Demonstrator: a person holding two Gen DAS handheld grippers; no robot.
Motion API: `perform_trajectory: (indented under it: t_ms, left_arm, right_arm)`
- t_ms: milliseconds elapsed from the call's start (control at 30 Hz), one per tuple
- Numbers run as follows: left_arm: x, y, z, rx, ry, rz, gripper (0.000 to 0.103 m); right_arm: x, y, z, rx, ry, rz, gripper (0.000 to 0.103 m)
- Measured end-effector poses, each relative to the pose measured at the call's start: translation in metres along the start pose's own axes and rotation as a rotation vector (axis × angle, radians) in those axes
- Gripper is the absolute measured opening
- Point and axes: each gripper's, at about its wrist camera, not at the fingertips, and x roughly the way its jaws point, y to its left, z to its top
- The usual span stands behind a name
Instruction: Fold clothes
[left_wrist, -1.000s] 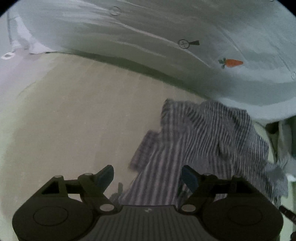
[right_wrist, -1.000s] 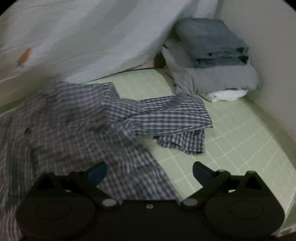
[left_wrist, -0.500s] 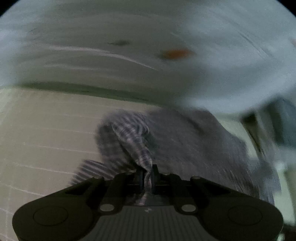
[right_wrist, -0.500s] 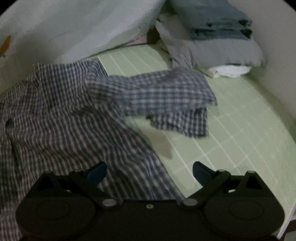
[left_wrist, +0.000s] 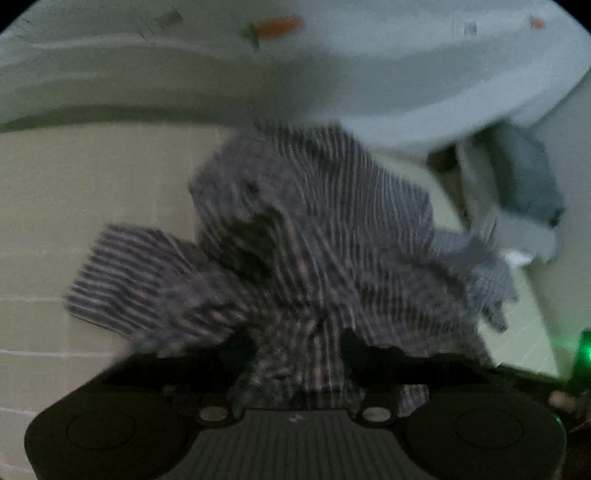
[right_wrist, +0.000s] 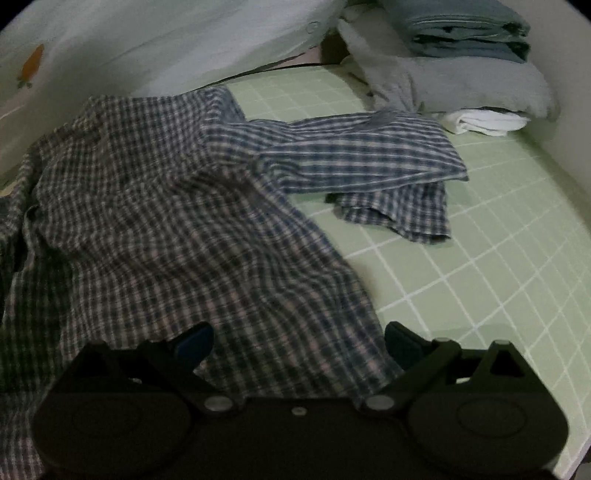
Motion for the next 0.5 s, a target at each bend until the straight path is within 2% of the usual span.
perform_trajectory:
  t_ms: [100,167,233,267,367,433,500]
  left_arm:
    - [-0.029,0.021,0.006,-0.085,-0.067,0.006,0.075]
    - [-0.038,0.043,0.010,-0.171,-0.094,0.071,0.076]
    - [-0.028,0.063,0.013,-0.197,-0.063,0.202,0.074]
    - [-0.020,0.070,0.015,-0.194,-0.044,0.260,0.074]
    - [0.009,0.079,0.018,-0.135,0.007,0.344,0.071]
    - [0.026,0.079,0.023,-0.090,0.043,0.380,0.071]
    - [0.029,0.079,0.023,-0.072,0.045,0.378,0.071]
  right_arm:
    - [0.001,0.004,0.000,-0.020,0.001,0.001,0.100]
    - [0.003,0.005,-0.001,-0.028,0.008,-0.001,0.100]
    - [0.005,0.007,-0.001,-0.036,0.012,-0.002,0.100]
    - [0.005,0.008,-0.001,-0.040,0.015,-0.003,0.100]
    - [0.008,0.010,-0.002,-0.052,0.022,-0.004,0.101]
    - [0.010,0.012,-0.002,-0.061,0.027,-0.005,0.102]
    - [0.010,0.013,-0.001,-0.052,0.028,-0.006,0.102]
